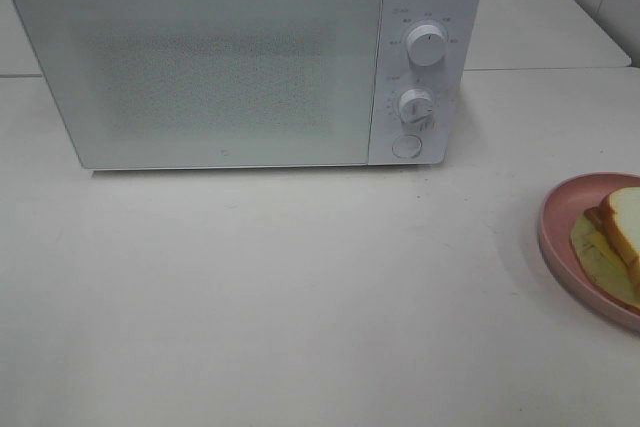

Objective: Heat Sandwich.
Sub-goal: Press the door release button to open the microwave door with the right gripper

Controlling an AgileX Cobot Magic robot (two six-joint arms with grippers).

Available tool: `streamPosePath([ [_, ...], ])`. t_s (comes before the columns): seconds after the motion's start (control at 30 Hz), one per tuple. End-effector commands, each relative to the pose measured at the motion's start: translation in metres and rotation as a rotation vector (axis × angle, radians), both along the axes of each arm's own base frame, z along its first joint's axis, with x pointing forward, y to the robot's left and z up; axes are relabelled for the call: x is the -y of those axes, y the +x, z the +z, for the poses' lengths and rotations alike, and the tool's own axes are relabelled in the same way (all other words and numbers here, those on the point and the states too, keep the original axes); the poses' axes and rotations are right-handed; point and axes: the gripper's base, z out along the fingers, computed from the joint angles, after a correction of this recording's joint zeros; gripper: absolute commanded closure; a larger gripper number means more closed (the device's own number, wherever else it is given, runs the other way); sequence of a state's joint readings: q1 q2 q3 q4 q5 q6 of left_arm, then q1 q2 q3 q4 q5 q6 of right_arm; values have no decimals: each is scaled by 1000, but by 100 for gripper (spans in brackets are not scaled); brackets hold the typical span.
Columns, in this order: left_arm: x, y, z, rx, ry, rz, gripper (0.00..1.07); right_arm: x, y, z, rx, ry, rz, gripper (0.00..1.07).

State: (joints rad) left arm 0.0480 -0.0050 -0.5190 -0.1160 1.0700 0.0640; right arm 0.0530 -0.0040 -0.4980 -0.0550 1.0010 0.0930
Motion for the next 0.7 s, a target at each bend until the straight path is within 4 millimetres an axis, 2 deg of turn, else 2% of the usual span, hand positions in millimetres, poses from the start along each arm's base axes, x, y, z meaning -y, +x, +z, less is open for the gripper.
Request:
streamPosePath([
  [0.03,0,-4,-1,19,-2,-4,7,0,-4,1,35,5,-8,29],
  [0.1,0,-4,-1,19,-2,-4,7,0,-4,1,35,5,-8,24],
  [0.7,0,-4,-1,19,-2,-4,7,0,-4,5,40,5,-7,27],
])
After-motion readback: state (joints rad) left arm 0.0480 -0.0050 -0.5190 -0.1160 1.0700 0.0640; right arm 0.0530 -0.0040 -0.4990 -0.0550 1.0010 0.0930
